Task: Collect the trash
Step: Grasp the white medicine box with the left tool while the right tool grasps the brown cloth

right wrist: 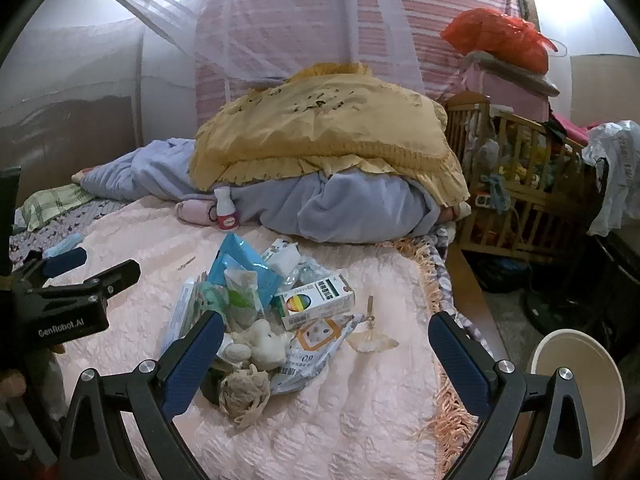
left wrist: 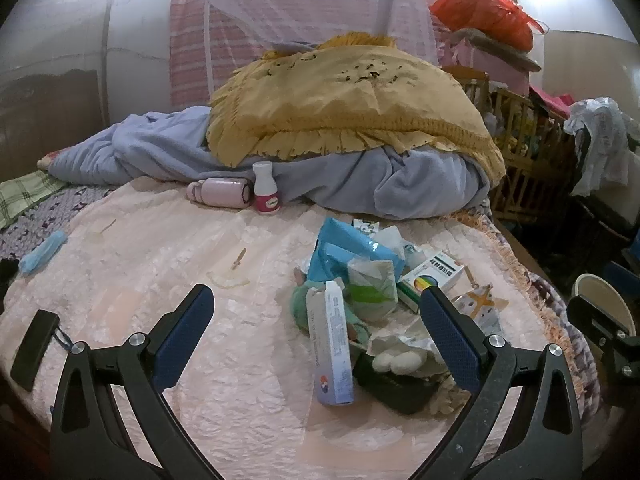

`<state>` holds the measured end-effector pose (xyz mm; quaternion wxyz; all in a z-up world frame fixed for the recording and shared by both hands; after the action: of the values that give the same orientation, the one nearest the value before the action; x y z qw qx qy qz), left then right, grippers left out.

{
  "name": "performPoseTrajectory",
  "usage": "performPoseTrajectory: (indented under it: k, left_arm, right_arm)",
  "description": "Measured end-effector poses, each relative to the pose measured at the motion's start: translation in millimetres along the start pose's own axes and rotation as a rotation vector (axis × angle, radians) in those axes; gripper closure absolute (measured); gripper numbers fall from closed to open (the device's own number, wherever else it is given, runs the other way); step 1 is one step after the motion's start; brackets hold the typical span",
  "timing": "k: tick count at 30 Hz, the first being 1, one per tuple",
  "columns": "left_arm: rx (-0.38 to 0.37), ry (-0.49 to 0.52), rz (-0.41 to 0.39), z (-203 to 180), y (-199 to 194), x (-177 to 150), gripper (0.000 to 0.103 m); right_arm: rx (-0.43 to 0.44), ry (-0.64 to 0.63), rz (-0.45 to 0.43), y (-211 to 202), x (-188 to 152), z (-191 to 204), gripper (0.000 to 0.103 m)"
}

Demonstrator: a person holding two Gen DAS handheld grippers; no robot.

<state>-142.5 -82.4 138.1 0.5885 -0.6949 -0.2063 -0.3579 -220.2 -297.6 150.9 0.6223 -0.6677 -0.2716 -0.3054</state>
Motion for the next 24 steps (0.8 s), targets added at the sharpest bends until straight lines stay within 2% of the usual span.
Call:
performPoseTrajectory:
  k: [6,15,19,20,22,24]
  left_arm:
    - [0.015,0.008,0.02,8.2,5.3,-5.1,0.001]
    - [-0.007,0.021,0.093,31.8,14.0,-19.6,0.001]
    - [-0.034,0.029,0.134,38.1,17.7,-25.1,0.001]
    - [-0.038,0.029,0.141,38.8,18.8,-26.2,0.001]
    - [-0.061,0.028,0.163,38.8,21.7,-28.5,0.001]
    - [-0.079,0.027,0.181,36.8,25.9,-29.0,0.001]
  right_arm:
    - [0.021,0.001,0.019,4.7,-4.8,-1.6,0.002]
    - [0.034,-0.015,0.084,22.1,-18.7,-6.1,0.002]
    - [0.068,-0.01,0.133,35.9,-26.4,-7.3,0.018]
    - [0.095,-0.012,0.156,41.8,-30.0,-5.4,0.02]
    - [0.146,-0.016,0.194,49.9,-34.8,-1.0,0.029]
    - [0.212,-0.026,0.234,57.6,-40.1,7.0,0.031]
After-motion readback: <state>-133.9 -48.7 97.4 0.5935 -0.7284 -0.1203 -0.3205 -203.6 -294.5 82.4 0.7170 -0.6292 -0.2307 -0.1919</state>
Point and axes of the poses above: each gripper's, at about its wrist camera, not at the fingertips, and y roughly the way its jaws point, z to its left, x to its top, the point moved 5 cm from there along y, roughly the way its jaws point, and after that the axes turned 11 degrees about z, right-handed, at the moved point
